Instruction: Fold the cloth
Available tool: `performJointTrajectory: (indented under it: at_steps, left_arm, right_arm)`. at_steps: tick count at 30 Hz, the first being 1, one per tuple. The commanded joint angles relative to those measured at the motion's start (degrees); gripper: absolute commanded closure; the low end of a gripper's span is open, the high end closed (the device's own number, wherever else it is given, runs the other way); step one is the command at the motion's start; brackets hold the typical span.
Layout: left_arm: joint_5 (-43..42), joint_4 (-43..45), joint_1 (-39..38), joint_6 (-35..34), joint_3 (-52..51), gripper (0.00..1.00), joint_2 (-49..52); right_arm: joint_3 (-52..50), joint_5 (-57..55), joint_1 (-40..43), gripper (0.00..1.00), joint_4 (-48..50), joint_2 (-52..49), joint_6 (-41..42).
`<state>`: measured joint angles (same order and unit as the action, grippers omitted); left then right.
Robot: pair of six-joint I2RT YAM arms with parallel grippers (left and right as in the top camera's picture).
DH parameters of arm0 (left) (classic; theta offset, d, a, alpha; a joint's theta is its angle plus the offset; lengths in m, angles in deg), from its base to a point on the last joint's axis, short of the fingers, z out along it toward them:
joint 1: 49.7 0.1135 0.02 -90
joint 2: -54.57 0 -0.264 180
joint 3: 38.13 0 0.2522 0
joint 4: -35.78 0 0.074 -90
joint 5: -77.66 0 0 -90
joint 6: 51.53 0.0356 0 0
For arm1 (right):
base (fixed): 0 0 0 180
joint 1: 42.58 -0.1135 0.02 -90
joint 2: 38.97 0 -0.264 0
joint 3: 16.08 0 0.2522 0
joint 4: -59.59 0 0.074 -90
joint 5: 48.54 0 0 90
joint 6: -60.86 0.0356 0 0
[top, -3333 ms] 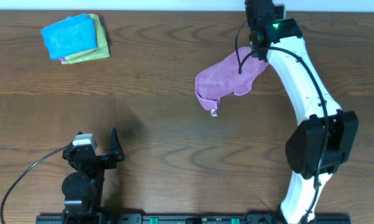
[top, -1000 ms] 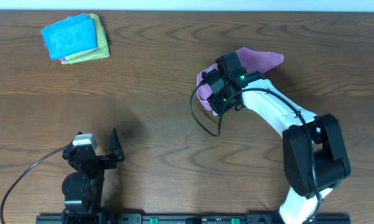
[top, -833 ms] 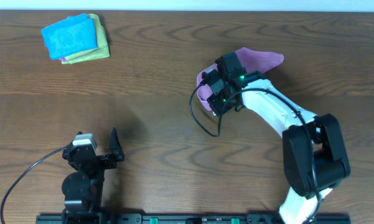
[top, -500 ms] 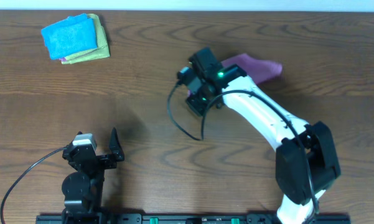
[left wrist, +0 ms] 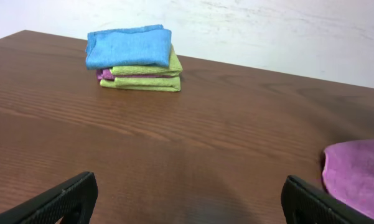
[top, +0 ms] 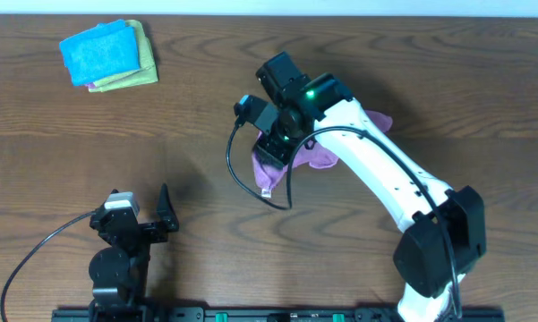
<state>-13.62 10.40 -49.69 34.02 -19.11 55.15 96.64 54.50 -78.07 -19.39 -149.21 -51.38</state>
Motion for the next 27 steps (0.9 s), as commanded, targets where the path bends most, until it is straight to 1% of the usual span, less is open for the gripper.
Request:
performJointTrajectory:
  at_steps: [1,2,4,6,7,8,9,11,13,14,16,19,21,24,26,27]
  left_arm:
    - [0.22,-0.70,0.37,0.42,-1.62,0.05,-0.37]
    - [0.22,-0.70,0.37,0.42,-1.62,0.04,-0.37]
    - [0.22,-0.70,0.37,0.42,-1.62,0.05,-0.37]
    - [0.22,-0.70,0.37,0.42,-1.62,0.05,-0.37]
    - [0.22,-0.70,0.37,0.42,-1.62,0.05,-0.37]
    - [0.22,-0.70,0.37,0.42,-1.62,0.05,-0.37]
    - [0.22,-0.70,0.37,0.42,-1.62,0.05,-0.37]
    - [0.22,-0.70,0.37,0.42,-1.62,0.05,-0.37]
    - [0.22,-0.70,0.37,0.42,-1.62,0.05,-0.37]
    - [0.22,-0.70,0.37,0.42,-1.62,0.04,-0.37]
    - [0.22,-0.70,0.37,0.42,-1.62,0.04,-0.37]
    - [0.22,-0.70,0.37,0.42,-1.62,0.04,-0.37]
    - [0.22,-0.70,0.37,0.42,-1.62,0.04,-0.37]
    - [0.22,-0.70,0.37,0.42,-1.62,0.05,-0.37]
    - [0.22,-0.70,0.37,0.42,-1.62,0.05,-0.37]
    - [0.22,-0.70,0.37,0.42,-1.62,0.05,-0.37]
  right_arm:
    - [1.16,-5.84,-0.33,0.20,-1.86,-0.35,-2.69]
    - [1.16,-9.84,-0.24,0.27,-2.60,-0.35,-2.32]
    - [1.16,-16.68,0.26,0.34,-3.65,-0.35,-0.13]
    - [0.96,-19.28,1.29,0.38,-5.09,-0.35,1.57]
    - [0.46,-19.21,2.19,0.39,-5.73,-0.35,2.34]
    - [-0.66,-19.26,3.54,0.44,-6.12,-0.35,3.52]
    - [-2.05,-19.04,5.07,0.45,-6.05,-0.35,5.03]
    - [-4.52,-16.85,8.09,0.46,-5.70,-0.35,7.41]
    - [-7.54,-9.88,12.35,0.46,-5.01,0.04,8.15]
    - [-9.16,-8.44,14.49,0.46,-4.59,0.52,9.35]
    - [-11.85,-7.54,17.44,0.44,-3.82,2.34,11.17]
    - [-15.26,-5.05,19.89,0.41,-2.99,7.56,11.32]
    - [-18.40,-5.09,20.46,0.35,-1.73,13.18,11.21]
    - [-27.87,-5.07,20.48,0.28,2.43,23.74,11.41]
    - [-35.89,-4.37,20.59,0.21,7.08,29.55,16.06]
    - [-40.00,-1.07,20.59,0.19,11.02,31.85,18.69]
